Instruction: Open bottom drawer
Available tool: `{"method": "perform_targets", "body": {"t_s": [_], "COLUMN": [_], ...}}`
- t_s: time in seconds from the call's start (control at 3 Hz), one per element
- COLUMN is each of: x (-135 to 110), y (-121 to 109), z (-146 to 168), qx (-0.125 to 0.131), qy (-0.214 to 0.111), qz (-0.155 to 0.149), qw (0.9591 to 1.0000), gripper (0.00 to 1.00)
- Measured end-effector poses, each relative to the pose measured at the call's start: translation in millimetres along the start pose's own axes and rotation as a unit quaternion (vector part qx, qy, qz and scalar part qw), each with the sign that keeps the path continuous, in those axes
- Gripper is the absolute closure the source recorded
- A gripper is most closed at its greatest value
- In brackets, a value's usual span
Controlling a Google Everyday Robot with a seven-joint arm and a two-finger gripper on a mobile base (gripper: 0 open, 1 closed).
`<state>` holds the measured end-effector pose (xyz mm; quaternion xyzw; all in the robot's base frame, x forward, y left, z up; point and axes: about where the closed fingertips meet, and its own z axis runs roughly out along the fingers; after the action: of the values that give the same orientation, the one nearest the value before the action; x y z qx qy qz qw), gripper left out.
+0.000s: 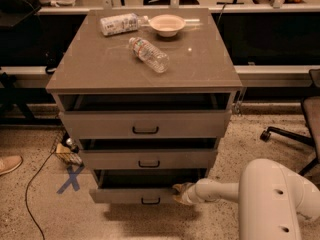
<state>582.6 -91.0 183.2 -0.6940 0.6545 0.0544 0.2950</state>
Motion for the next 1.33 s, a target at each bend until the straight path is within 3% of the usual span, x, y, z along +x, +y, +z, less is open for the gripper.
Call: {"method": "perform_targets", "body": {"t_s": [1.33], "x": [-1.9], "y": [2.5], "z": [2.1], "qx": [-0.002], "qy": [-0.001], "qz": [0.0], "qw": [1.0], "gripper": [0.08]}}
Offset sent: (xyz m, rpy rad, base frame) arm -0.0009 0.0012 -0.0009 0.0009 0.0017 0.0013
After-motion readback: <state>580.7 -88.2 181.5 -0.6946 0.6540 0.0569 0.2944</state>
